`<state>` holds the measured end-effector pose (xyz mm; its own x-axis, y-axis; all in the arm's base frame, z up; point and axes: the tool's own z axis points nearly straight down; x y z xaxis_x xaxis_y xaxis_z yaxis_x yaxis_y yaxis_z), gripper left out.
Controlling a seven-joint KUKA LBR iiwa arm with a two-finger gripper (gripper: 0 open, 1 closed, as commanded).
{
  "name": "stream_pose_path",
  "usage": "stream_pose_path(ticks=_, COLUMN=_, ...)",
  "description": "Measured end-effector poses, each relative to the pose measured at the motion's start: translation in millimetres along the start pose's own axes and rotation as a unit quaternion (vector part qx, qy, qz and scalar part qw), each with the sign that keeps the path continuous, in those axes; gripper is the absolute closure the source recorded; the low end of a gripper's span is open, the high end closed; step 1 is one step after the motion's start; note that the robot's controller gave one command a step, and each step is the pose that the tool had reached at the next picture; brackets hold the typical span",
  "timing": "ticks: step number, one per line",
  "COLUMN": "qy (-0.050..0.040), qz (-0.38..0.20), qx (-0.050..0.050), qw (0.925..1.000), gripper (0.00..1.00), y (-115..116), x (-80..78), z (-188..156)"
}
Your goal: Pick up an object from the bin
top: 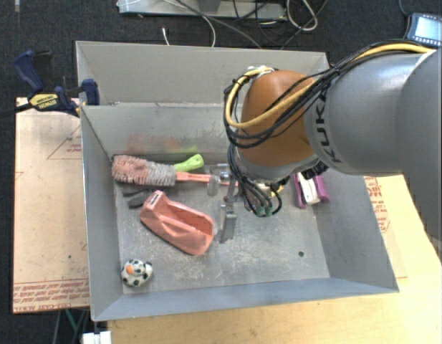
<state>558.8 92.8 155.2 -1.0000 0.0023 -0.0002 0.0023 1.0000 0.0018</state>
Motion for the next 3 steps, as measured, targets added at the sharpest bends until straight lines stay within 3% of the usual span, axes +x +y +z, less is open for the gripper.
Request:
stream_pose_path(ticks=1, qy=0.0000, qz=0.000, qx=0.000, qw=1.0000, gripper=0.00, y=0.0, x=0.0, z=0.0)
stream_pose_path(ticks=2, qy=-0.0039, qz=-0.068, qx=0.000, qw=0.9977, gripper=0.00, y=45.7, x=0.5, z=58.1)
stream_pose_path(ticks=3, qy=-0.0193, qz=-0.080, qx=-0.003, qw=0.9966, gripper=1.00, y=64.3, x=16.6, z=75.8)
